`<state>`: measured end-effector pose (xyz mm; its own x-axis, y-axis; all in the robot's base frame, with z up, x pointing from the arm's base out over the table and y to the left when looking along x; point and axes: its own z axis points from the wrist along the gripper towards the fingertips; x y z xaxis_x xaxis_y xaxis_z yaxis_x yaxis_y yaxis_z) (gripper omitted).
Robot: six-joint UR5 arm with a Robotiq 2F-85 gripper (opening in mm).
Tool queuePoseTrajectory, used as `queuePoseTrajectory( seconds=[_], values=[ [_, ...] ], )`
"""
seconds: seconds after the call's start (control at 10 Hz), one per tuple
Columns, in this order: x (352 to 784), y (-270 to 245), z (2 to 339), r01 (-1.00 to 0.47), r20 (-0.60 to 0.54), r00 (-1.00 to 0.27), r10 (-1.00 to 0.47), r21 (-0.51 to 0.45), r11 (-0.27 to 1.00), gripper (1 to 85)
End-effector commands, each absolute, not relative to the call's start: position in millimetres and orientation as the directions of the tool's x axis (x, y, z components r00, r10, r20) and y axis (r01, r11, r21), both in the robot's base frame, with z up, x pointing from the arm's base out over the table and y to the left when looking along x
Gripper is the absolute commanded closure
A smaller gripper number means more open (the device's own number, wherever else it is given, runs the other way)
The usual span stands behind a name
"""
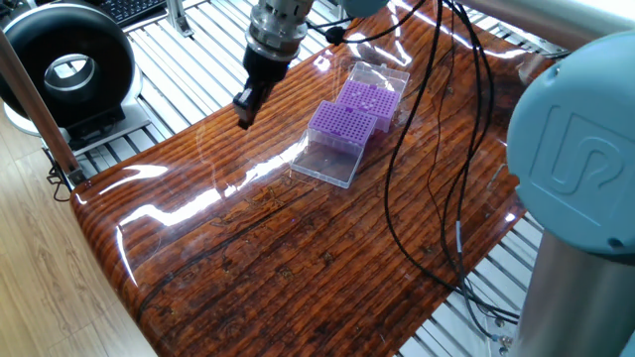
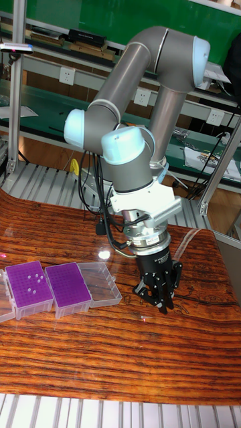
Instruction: Transfer all small pipette tips from one holder to another
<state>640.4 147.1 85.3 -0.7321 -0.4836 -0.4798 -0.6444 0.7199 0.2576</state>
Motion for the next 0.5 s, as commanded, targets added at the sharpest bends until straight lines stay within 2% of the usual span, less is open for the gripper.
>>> queuePoseTrajectory(
  seconds=[0.0,0.4],
  values=[
    [635.3,146.9,85.3,-0.65,-0.505,-0.725,-0.469,0.274,0.709,62.3],
    [627.2,143.2,79.8,-0.659,-0.516,-0.715,-0.471,0.276,0.699,61.3]
  ],
)
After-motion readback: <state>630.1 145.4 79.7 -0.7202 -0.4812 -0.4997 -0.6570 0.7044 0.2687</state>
